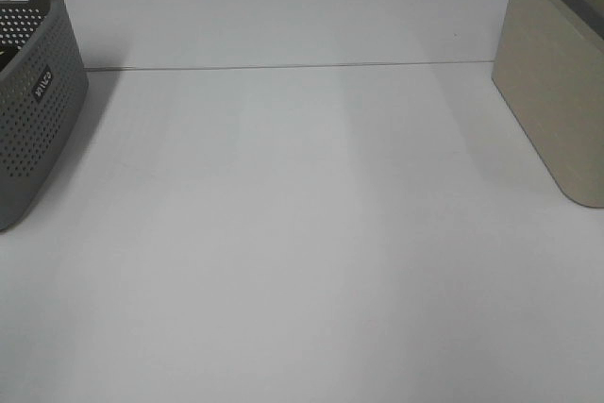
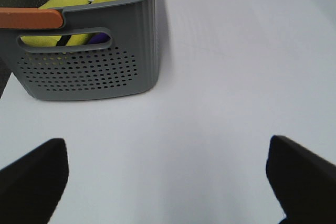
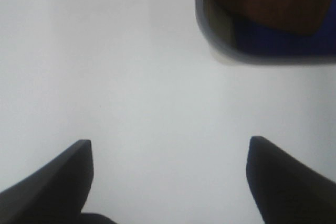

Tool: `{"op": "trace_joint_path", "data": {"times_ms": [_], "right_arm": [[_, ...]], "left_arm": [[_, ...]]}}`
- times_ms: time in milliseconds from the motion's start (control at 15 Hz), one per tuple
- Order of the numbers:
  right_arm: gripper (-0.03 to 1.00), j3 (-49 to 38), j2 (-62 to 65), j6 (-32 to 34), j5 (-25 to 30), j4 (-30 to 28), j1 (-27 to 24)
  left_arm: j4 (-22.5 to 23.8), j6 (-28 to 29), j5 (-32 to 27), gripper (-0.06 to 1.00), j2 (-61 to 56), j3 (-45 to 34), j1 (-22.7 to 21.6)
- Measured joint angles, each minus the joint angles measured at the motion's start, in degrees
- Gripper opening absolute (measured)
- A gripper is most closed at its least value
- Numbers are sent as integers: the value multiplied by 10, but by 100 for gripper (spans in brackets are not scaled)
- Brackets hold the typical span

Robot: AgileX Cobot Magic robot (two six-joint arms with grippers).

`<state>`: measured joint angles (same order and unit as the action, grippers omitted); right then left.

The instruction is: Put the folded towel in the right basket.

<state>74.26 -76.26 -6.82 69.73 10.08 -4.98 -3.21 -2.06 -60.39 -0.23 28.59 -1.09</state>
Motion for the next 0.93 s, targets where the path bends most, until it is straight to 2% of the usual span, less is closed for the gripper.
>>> {"op": "trace_joint_path", "data": {"times_ms": [400, 467, 533, 733, 933], "right_arm": [[76, -252, 265, 1, 1, -4, 0], [76, -339, 377, 1, -2, -7, 0], [76, -377, 430, 0, -17, -17, 0], [76, -442, 582, 0, -65, -52, 0], [76, -449, 669, 0, -85, -56, 0]], "left_arm": [[0, 0, 0, 97, 0, 0, 0], [0, 0, 0, 97, 0, 0, 0], [0, 0, 0, 97, 0, 0, 0], [0, 0, 0, 97, 0, 0, 0], [0, 0, 0, 97, 0, 0, 0]]}}
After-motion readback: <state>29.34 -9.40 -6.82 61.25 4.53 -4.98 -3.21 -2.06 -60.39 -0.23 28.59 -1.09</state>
